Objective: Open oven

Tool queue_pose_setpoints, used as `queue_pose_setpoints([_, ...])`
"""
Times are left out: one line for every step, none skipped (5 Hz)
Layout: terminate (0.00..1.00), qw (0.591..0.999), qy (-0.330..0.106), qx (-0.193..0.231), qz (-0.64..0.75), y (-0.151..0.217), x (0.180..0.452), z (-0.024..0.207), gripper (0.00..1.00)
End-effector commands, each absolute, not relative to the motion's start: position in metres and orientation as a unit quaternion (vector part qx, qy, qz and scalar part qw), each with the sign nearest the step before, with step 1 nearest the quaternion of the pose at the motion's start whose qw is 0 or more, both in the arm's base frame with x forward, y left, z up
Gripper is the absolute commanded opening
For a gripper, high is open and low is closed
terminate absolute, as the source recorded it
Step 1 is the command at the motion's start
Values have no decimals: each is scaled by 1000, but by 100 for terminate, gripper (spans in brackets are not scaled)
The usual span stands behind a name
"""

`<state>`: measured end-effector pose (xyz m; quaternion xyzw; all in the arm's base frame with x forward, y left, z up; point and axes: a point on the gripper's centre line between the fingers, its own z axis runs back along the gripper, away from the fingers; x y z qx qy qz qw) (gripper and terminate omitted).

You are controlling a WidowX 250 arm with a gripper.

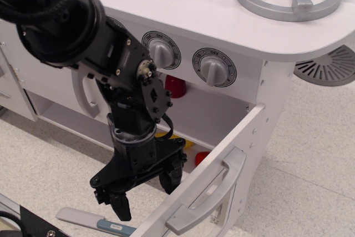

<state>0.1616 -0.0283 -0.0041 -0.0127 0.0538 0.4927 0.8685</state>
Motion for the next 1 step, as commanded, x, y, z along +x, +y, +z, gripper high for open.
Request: queue_pose_setpoints([100,877,48,-20,478,-29,170,13,100])
